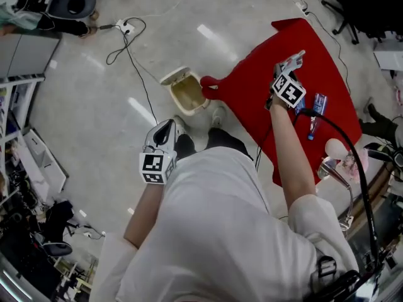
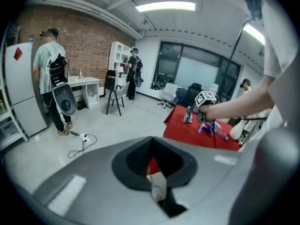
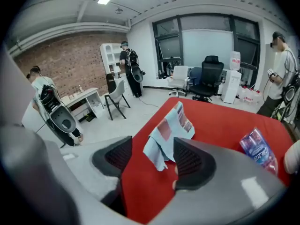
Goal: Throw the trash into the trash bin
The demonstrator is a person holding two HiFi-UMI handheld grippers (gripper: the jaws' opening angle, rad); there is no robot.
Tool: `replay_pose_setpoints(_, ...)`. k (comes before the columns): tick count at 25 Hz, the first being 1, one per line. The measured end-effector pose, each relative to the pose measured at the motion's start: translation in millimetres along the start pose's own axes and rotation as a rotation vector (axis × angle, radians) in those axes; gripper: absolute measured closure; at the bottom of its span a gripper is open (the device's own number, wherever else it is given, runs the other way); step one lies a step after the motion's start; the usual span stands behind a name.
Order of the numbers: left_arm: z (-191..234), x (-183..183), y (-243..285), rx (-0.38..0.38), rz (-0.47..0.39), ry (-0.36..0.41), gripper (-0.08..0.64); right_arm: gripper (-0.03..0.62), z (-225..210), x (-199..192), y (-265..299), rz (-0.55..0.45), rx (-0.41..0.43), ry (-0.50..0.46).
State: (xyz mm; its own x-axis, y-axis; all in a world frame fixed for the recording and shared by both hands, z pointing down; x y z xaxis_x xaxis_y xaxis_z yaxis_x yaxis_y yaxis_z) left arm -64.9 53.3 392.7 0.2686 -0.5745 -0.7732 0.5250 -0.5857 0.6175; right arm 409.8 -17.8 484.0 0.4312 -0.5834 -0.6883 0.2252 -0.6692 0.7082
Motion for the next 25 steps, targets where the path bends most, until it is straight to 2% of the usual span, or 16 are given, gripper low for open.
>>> replay_pose_setpoints(5, 0.3, -6.5, 3.1, 0.023, 0.012, -0.013, 0.554, 0.318, -18.8, -2.4, 33.2, 0.06, -0.066, -0.008)
replay_pose_setpoints(6, 3.0, -7.6, 3.0, 0.027, 0.014, -0.016, 0.554, 0.336, -21.0, -2.4, 36.6, 0.069, -0.076, -0.012)
replay_pose_setpoints(7, 6.2, -8.9, 2.6, 0.031, 0.016, -0.021, 0.554, 0.401, -22.6, -2.4, 38.5, 0.075, -0.087, -0.02)
replay_pose_setpoints(9, 11.8, -12.9, 0.8, 0.039, 0.02, -0.029, 0.555, 0.582, -24.6, -2.7, 39.7, 0.081, -0.091, -0.049)
replay_pose_setpoints(17, 26.3, -21.6, -3.2, 0.042, 0.014, -0.042, 0.554, 0.588, -2.3, -1.8, 20.8, 0.06, 0.004, -0.201)
replay_pose_setpoints(21, 31.4, -21.6, 1.0, 0.034, 0.001, -0.039, 0.555, 0.589, 30.1, -7.3, 3.4, 0.05, 0.098, -0.244)
replay_pose_setpoints(25, 32.9, -21.1, 9.3, 0.029, -0.015, -0.031, 0.555, 0.589, 70.2, -20.5, -11.5, 0.055, 0.235, -0.288)
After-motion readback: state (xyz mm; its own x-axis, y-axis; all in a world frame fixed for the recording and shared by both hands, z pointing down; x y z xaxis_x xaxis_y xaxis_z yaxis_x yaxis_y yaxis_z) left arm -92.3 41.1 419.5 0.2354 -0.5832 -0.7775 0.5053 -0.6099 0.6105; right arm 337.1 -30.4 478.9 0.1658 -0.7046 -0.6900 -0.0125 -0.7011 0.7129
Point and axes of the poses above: the fingertips, and each gripper's own axes: y forward along the fingers, z to its left, x out of its top, the point moved 6 cm from there along -y, backward along the fingers, and after that the axes turned 4 degrees about x, right-handed, at the moved point
